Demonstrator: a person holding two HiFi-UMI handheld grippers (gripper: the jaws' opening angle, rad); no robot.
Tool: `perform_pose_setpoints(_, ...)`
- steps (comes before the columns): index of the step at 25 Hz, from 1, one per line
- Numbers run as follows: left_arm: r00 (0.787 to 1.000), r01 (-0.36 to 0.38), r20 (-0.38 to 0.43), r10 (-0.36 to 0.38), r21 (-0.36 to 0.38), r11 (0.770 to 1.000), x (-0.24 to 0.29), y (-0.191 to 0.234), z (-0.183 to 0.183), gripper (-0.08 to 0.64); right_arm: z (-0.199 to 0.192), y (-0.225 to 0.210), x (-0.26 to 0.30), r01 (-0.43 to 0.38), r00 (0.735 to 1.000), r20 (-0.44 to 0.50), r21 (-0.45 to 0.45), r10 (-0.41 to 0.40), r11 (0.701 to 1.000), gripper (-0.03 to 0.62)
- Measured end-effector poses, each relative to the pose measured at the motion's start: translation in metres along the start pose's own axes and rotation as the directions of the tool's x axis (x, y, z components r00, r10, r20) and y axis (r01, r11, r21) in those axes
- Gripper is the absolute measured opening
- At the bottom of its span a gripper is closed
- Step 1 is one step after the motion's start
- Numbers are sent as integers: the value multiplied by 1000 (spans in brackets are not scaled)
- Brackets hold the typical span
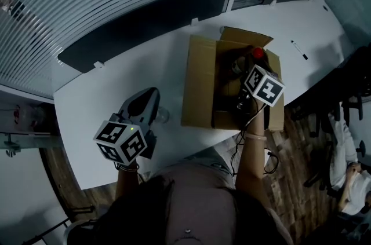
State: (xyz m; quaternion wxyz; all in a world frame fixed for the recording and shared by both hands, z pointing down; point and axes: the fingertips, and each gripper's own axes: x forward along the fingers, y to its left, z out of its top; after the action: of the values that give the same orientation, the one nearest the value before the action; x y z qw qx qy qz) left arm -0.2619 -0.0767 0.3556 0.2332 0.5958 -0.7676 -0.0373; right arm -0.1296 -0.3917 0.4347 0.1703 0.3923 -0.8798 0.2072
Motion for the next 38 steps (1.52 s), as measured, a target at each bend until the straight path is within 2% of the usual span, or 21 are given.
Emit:
perform_pose_setpoints(7, 1000, 2, 24, -2, 1, 1000, -6, -13, -1, 9, 24, 19, -36, -65, 995, 77, -67, 70, 996, 184)
perform_pose_setpoints(13, 999, -27, 47, 27, -2, 1000, -17, -19, -3, 9, 51, 50, -74, -154, 970, 164, -152, 178, 976, 184)
perform_pose_setpoints(22, 993, -87, 75, 88, -13, 996, -42, -21, -6, 9, 99, 112, -147, -277, 887, 281, -313, 367, 908, 181)
perform_pose_setpoints(32, 984, -144, 98, 147, -37, 989, -71, -7, -8, 9, 119, 192, -217, -382, 763, 320, -478, 562, 791, 176)
perform_pose_setpoints(35, 986, -121, 107, 124, -41, 992, -73, -7, -8, 9, 117, 205, -231, -373, 750, 324, -514, 578, 772, 174)
perform_pose_setpoints(38, 990, -38, 131, 41, -29, 999, -62, -16, 3, 9, 111, 210, -239, -365, 754, 315, -530, 577, 766, 172)
